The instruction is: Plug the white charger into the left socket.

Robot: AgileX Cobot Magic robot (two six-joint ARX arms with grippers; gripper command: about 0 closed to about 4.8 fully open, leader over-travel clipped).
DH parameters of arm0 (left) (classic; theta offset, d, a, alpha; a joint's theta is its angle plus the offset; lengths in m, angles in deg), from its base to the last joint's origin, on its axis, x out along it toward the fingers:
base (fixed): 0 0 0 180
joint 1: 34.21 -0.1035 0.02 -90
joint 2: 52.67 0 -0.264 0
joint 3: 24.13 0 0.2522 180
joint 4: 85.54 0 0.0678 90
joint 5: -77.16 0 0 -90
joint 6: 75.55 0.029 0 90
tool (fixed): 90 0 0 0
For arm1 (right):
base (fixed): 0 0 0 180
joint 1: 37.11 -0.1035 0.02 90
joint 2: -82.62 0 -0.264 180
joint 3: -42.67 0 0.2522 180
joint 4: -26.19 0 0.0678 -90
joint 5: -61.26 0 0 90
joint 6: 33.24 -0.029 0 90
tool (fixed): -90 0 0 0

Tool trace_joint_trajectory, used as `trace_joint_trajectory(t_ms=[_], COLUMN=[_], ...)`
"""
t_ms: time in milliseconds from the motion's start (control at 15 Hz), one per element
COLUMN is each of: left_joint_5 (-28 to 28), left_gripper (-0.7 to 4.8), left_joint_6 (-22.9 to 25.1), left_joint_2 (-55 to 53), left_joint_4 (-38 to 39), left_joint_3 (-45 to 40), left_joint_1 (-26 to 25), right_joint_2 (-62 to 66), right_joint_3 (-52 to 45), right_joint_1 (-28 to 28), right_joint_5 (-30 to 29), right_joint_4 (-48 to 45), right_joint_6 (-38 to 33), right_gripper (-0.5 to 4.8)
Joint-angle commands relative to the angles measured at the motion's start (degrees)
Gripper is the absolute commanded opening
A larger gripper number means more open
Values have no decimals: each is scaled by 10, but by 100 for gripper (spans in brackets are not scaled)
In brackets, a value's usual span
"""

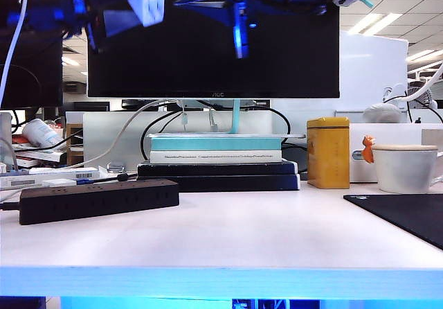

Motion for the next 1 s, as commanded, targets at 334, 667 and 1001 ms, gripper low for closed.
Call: trace_joint_trajectory(t_ms=[334,667,1001], left_joint_5=[134,99,100], left_gripper=[79,79,79], left_joint_6=[677,676,665], left_joint_2=[-12,-53,-67], left_joint_4=[635,581,535], left_joint_3=[-6,-6,-8], left_joint_1=[-19,-33,-37], right_joint_2=[-23,-23,-23], right_joint_3=[3,3,3], right_joint_1=[19,19,19], right_joint_5=[-25,-34,-34], right_joint_4=[-49,-49,-50], right_joint_6=[13,13,13], right_gripper=[-2,-2,-2])
